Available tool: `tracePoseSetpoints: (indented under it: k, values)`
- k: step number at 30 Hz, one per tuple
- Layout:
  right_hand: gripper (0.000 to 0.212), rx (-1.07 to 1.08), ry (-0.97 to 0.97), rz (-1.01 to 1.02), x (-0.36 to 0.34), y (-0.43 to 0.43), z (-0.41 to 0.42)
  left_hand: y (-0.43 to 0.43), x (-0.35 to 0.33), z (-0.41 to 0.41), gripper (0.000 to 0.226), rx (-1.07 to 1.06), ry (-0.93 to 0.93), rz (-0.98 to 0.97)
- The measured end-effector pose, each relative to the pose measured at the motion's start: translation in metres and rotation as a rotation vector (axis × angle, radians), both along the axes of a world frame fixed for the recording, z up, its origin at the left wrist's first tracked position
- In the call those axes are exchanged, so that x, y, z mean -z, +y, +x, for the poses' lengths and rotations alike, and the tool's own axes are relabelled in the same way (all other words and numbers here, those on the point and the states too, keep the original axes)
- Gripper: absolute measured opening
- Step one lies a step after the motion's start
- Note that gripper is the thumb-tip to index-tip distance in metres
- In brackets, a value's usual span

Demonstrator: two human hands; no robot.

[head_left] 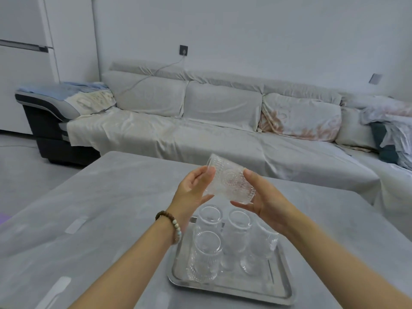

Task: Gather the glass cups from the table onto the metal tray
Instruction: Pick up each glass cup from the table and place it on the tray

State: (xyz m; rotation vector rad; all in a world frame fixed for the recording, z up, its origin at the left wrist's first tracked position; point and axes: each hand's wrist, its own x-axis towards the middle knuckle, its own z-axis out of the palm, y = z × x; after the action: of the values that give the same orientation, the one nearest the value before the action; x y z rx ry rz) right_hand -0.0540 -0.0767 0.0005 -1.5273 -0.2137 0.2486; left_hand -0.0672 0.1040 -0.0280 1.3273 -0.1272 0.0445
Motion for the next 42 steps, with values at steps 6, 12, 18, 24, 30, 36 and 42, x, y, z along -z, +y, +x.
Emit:
tracePoseSetpoints:
  k: [6, 12, 18, 24, 30, 36, 42]
  values:
    - [0.072, 0.19, -0.061, -0.167, 0.002, -0.051, -0.029, -0.022, 0.026, -0.009, 0.079, 0.043, -0.03, 0.27]
    - [0.07, 0.281, -0.171, -0.466, 0.02, -0.07, -0.044, -0.02, 0.081, -0.014, 0.05, -0.01, -0.136, 0.924]
    - [0.066, 0.243, -0.28, -0.701, 0.05, -0.06, -0.047, -0.021, 0.106, -0.011, 0.054, -0.009, -0.109, 1.075]
    - [0.074, 0.198, -0.288, -0.79, 0.086, -0.046, -0.041, -0.02, 0.11, -0.01, 0.058, -0.012, -0.142, 1.148]
    - [0.074, 0.179, -0.296, -0.796, 0.108, -0.038, -0.039, -0.019, 0.113, -0.01, 0.059, -0.02, -0.153, 1.146]
    - [0.07, 0.155, -0.352, -0.841, 0.119, -0.032, -0.036, -0.02, 0.115, -0.009, 0.058, -0.023, -0.158, 1.134]
    - [0.066, 0.116, -0.333, -0.772, 0.127, -0.029, -0.033, -0.019, 0.115, -0.009, 0.059, -0.02, -0.162, 1.124]
